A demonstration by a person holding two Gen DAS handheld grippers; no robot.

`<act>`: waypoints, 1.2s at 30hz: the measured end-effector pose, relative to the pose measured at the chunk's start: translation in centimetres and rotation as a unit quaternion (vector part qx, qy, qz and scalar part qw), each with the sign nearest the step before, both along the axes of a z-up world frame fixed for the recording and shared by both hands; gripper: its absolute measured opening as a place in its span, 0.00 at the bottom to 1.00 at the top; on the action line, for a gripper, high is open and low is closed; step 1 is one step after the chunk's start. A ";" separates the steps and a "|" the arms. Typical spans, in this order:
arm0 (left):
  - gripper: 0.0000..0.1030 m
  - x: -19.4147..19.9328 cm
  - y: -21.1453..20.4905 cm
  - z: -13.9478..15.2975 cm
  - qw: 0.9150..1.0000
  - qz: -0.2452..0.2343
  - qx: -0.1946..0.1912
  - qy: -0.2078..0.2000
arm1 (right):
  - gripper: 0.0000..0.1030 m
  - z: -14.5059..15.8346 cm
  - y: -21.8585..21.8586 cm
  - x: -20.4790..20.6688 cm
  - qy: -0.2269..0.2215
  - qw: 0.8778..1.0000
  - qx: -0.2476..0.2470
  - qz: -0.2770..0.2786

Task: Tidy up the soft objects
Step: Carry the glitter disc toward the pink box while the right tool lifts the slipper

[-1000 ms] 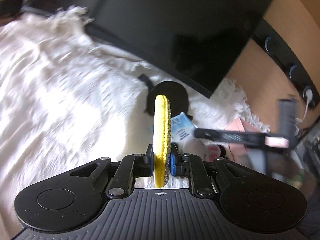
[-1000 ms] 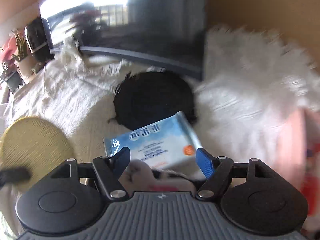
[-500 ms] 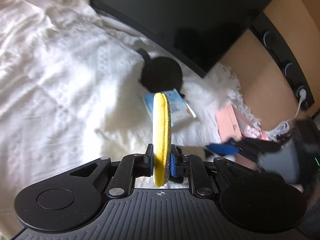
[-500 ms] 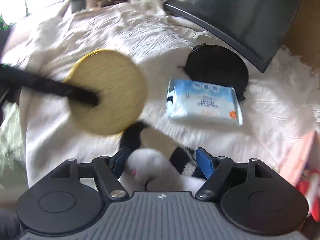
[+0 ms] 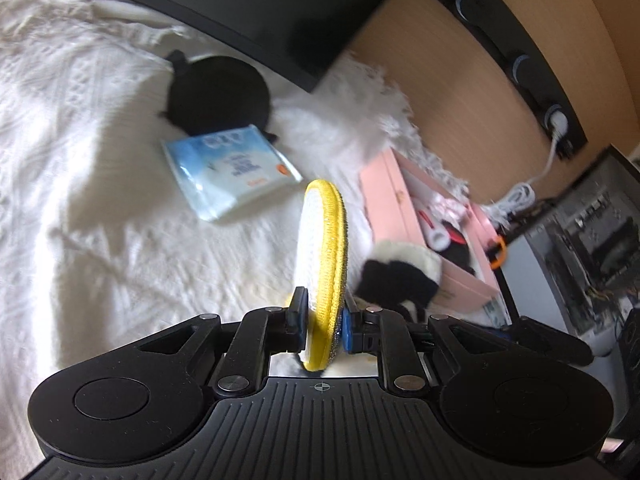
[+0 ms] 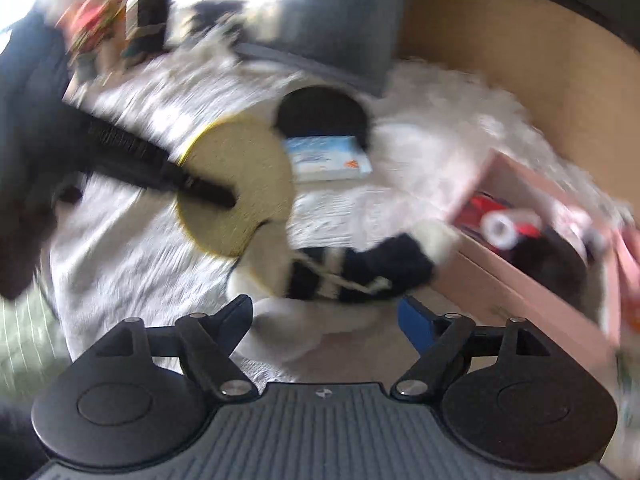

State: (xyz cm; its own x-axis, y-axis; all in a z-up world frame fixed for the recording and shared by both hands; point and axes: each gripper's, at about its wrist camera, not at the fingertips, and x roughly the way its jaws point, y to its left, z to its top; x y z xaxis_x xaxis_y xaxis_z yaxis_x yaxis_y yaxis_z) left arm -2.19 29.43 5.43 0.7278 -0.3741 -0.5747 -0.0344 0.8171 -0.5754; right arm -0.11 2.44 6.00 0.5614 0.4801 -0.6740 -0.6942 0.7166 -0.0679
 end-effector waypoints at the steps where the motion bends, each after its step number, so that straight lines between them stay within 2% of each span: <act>1: 0.19 -0.1 -0.3 0.0 1.000 -0.002 0.001 -0.001 | 0.84 0.2 -0.8 0.2 0.008 1.000 0.020 -0.019; 5: 0.19 -0.3 -0.7 0.0 1.000 0.001 -0.001 -0.003 | 0.85 0.0 -3.1 2.8 0.078 0.987 0.098 -0.101; 9: 0.19 -0.8 -0.4 0.1 1.000 0.009 -0.002 -0.004 | 0.85 -2.0 -2.9 6.2 0.151 0.964 0.148 -0.159; 11: 0.19 -1.1 -0.1 0.0 1.000 0.014 -0.002 -0.004 | 0.85 -2.9 -1.9 7.5 0.179 0.955 0.168 -0.167; 13: 0.19 -1.6 0.2 0.0 1.000 0.022 -0.003 -0.002 | 0.82 -3.5 -0.5 8.3 0.189 0.953 0.171 -0.167; 16: 0.19 -2.6 0.8 0.2 0.999 0.035 0.001 -0.002 | 0.51 -3.6 1.6 8.5 0.182 0.962 0.147 -0.142; 20: 0.18 -3.8 1.3 1.1 0.999 0.041 0.006 -0.005 | 0.34 -1.8 1.7 6.9 0.147 0.976 0.121 -0.103; 23: 0.18 -4.0 0.9 1.7 1.000 0.025 0.005 -0.010 | 0.30 -0.2 -0.4 5.6 0.141 0.978 0.119 -0.092; 29: 0.17 -2.0 -3.0 1.7 0.999 -0.047 -0.011 -0.015 | 0.23 2.4 -8.0 3.3 0.120 0.978 0.097 -0.142; 33: 0.17 -0.3 -6.8 1.2 0.994 -0.108 -0.024 -0.019 | 0.20 4.0 -12.1 1.7 0.064 0.979 0.020 -0.192; 36: 0.17 0.5 -9.2 0.7 0.990 -0.141 -0.023 -0.019 | 0.19 4.6 -12.9 1.5 0.025 0.975 -0.033 -0.220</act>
State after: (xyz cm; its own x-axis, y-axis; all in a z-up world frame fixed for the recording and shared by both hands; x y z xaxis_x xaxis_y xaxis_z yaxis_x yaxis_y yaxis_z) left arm -1.69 20.27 6.12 0.6117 -0.5906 -0.5263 0.2145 0.7642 -0.6083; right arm 1.44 -10.47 10.61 0.6691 0.1542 -0.7270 -0.3235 0.9411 -0.0982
